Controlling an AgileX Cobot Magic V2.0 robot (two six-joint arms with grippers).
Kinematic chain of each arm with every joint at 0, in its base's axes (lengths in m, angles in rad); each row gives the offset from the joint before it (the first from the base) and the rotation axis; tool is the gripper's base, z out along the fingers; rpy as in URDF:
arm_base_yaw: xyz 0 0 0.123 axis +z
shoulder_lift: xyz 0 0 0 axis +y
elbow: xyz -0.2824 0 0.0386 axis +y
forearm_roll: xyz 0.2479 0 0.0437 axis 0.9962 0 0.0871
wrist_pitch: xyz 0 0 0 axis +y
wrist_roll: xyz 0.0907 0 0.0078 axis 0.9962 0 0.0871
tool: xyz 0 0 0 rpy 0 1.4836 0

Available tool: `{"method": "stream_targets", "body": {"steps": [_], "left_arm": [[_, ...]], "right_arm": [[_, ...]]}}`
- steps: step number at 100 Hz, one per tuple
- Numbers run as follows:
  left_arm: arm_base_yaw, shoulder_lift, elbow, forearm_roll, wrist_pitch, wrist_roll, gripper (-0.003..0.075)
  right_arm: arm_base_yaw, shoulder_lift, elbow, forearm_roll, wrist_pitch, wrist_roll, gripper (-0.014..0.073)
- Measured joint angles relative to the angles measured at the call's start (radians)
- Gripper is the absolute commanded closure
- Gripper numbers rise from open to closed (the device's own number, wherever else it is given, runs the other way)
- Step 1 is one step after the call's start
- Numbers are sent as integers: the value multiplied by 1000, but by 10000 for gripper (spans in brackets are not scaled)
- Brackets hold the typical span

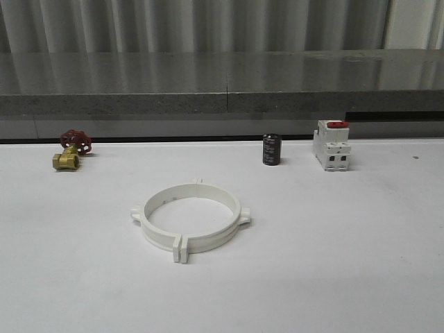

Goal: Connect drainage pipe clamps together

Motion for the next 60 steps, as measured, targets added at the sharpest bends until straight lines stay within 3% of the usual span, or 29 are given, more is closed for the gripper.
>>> {"method": "stream_targets", "body": {"steps": [33,60], "left_arm": [[0,0,0,6,-17,0,741],[8,-112,103,-14,-231,0,741]], "right_arm": [[0,0,0,0,0,0,661],[0,0,0,0,0,0,661]]}}
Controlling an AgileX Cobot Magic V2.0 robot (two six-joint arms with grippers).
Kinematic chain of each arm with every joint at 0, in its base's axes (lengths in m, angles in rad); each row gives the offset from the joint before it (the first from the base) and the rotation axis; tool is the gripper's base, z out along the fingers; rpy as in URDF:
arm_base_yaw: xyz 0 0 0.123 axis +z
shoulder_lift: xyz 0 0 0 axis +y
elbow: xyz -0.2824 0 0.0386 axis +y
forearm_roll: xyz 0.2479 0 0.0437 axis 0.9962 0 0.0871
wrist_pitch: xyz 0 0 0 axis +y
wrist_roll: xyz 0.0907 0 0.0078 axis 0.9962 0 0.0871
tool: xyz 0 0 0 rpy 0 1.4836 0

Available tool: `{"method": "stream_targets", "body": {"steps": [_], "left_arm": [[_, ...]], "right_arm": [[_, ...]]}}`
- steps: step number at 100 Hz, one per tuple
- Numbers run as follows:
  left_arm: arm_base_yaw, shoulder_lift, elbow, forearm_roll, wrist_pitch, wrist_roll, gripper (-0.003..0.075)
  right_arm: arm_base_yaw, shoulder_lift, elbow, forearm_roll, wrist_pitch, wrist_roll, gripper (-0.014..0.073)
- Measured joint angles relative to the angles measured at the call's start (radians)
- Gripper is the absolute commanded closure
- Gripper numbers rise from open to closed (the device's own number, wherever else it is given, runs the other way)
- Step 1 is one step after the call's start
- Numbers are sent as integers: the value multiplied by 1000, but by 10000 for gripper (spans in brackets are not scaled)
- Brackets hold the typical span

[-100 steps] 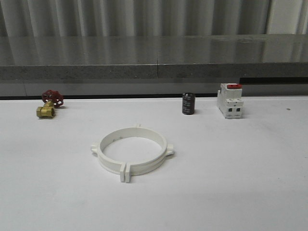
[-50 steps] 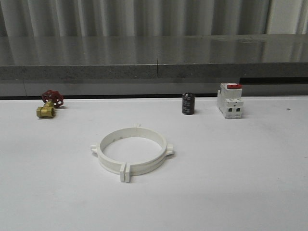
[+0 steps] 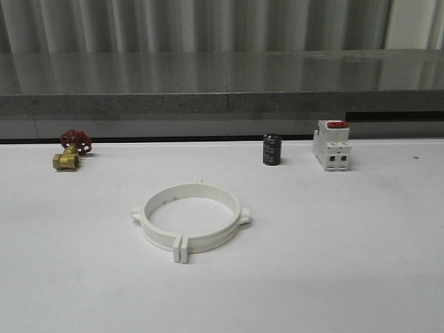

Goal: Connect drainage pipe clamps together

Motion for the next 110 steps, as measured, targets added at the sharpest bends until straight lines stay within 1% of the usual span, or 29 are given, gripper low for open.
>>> {"method": "stream_targets", "body": {"steps": [23,45,50,58,78,110], "left_arm": [[15,-134,222,-65,-140,22,741],[15,-246,383,-81,-187,26,741],[15,-261,387,-81,-174,26,741],[15,-275,387,-81,-219,26,741],[18,-275,387,-64,-251,26,741],[92,-275,387,-60,-272,26,741]], "right_arm": [[0,0,0,-1,0,0,661],[0,0,0,-1,0,0,661],[0,0,0,-1,0,0,661],[0,0,0,-1,0,0,661],[0,0,0,-1,0,0,661],[0,0,0,-1,0,0,661]]}}
